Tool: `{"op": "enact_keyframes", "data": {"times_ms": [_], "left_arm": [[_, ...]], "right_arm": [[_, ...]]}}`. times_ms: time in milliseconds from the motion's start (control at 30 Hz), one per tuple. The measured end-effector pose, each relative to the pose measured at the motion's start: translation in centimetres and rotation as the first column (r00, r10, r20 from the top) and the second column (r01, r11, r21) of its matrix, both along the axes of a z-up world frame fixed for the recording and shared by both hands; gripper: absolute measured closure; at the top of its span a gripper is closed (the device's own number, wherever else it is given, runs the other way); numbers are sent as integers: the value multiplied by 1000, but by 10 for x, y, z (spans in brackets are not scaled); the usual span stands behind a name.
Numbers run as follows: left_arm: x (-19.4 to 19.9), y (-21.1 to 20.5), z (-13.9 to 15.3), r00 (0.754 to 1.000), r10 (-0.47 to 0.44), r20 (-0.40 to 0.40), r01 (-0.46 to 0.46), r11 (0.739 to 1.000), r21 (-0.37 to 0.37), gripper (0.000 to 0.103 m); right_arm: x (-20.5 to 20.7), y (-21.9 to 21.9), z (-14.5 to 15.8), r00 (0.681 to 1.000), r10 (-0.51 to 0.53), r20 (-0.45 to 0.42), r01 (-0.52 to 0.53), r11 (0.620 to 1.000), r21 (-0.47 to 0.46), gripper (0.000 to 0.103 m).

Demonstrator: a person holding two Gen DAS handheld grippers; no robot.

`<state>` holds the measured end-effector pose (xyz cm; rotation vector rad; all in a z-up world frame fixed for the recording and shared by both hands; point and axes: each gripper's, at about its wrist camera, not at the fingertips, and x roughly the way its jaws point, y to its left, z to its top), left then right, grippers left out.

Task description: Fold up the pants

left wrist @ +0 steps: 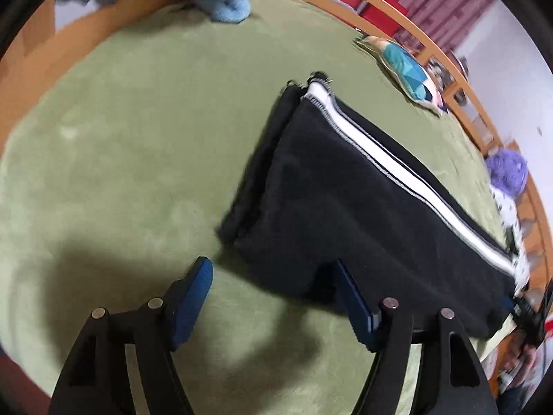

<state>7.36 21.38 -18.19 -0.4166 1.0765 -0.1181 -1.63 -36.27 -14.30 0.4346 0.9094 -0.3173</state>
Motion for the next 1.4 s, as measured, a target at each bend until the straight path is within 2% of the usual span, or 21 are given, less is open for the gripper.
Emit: {"op": "enact_keyframes", "data": {"times_ms": [67,167,233,267,300,333,400,500,567,600,633,667,700,767,833,867,933,1067,1133,1300,1400], "left_arm": [[4,1,-6,999,33,21,-32,999,-42,34],[18,3,-10,995,88,49,-86,995,-47,46],[26,6,-15,992,116,44,-113,991,-70,66],[32,6,-15,993,109,36,-106,991,-84,70],[34,7,-9,993,104,49,-99,990,-97,78],[32,7,0,991,105,78,-96,990,-106,81],[16,6,44,973,81,215,-55,991,-123,82],[2,0,81,953,64,295,-43,996,-78,82],[8,-8,71,963,42,267,-52,998,30,81],[14,-9,52,981,46,191,-58,996,61,80],[19,-5,33,993,53,109,-60,997,57,77],[26,-1,8,998,68,-6,-68,996,65,74],[27,4,-2,995,84,-46,-81,994,70,65],[21,8,-1,994,107,-19,-105,993,54,62],[19,2,11,992,124,-14,-121,982,146,46],[18,-6,20,993,121,3,-119,971,208,45],[14,-18,34,995,98,24,-101,961,257,45],[21,-55,65,996,55,66,-72,957,281,41],[23,-83,75,995,10,95,-38,955,295,37],[18,-158,62,987,-137,79,101,931,349,36],[14,-187,34,986,-168,3,156,923,351,35]], "right_arm": [[0,-1,-3,1000,-5,-5,5,1000,11,50],[0,-2,-5,1000,-6,-21,6,1000,4,50],[2,-2,-5,999,-12,-35,12,1000,-3,50],[3,-4,-4,999,-16,-35,16,1000,-2,50],[4,-4,-3,999,-20,-32,20,1000,2,50],[5,-5,-2,999,-25,-28,25,1000,7,50],[8,-4,0,999,-26,-20,26,1000,8,50],[8,-3,6,1000,-25,-8,25,1000,-19,50],[6,-4,7,1000,-19,-4,19,1000,-18,50],[4,-5,5,1000,-18,-6,18,1000,-13,50],[2,-7,4,1000,-16,-8,16,1000,-9,50],[-2,-9,1,1000,-12,-14,12,1000,-3,50],[-5,-12,0,1000,-12,-17,12,1000,-3,50],[-17,-21,-1,1000,-24,-17,24,1000,-8,50],[-32,-34,-1,999,-46,-1,46,999,-6,50],[-37,-40,-1,999,-54,9,54,999,-3,48],[-48,-54,-5,998,-63,16,63,998,2,40],[-48,-71,-40,997,-34,-62,35,999,15,40],[-50,-77,-51,999,-17,-49,20,999,51,40],[-61,-90,-31,1000,21,15,-22,999,42,43],[-81,-124,-6,995,-43,87,46,998,-32,40]]}}
